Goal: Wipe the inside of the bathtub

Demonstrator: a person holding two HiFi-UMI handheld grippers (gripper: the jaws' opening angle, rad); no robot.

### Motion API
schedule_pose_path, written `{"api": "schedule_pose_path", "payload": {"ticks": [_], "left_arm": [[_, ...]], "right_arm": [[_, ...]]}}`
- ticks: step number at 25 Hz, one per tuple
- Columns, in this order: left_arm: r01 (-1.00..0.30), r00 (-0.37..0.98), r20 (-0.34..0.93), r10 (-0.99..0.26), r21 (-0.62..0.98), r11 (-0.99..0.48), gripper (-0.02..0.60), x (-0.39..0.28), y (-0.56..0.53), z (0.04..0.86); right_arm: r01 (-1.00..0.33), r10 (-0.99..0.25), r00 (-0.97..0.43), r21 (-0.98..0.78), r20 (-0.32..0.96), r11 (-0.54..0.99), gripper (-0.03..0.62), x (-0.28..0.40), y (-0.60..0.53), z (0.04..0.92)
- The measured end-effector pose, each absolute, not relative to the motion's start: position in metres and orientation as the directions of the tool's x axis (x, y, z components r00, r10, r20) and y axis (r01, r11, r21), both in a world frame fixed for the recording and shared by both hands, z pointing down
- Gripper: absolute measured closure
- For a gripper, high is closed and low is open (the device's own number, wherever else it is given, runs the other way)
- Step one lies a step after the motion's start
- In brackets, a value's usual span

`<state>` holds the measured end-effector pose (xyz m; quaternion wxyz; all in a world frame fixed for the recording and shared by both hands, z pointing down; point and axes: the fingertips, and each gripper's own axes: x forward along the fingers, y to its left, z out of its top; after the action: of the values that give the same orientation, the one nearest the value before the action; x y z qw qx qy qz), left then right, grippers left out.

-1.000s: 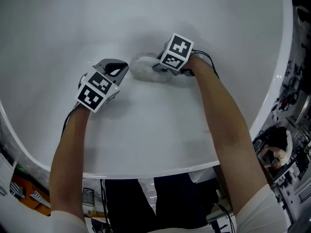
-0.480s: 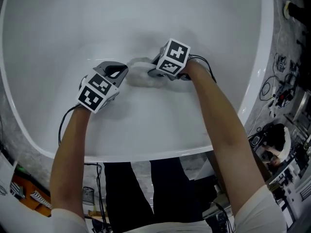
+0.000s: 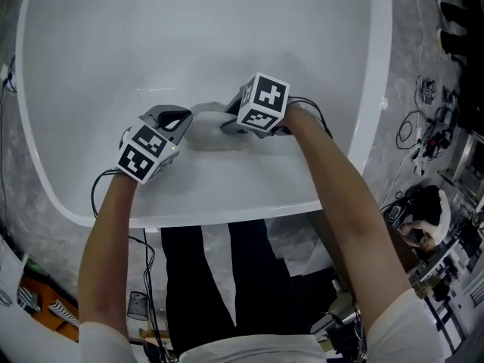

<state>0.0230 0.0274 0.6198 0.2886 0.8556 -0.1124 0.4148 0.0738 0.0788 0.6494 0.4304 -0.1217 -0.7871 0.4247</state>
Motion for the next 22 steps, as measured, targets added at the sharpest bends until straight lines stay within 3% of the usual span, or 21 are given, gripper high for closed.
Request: {"api": "schedule_pose_path", "payload": {"ticks": [22], "left_arm": [[-0.385, 0.676, 0.737, 0.013, 0.368, -0.846, 0.574, 0.029, 0.043, 0.546]], "right_arm": [[-0.074, 0.537, -0.654, -0.752, 0.533, 0.655, 0.500, 0.063, 0.124, 0.531]]}}
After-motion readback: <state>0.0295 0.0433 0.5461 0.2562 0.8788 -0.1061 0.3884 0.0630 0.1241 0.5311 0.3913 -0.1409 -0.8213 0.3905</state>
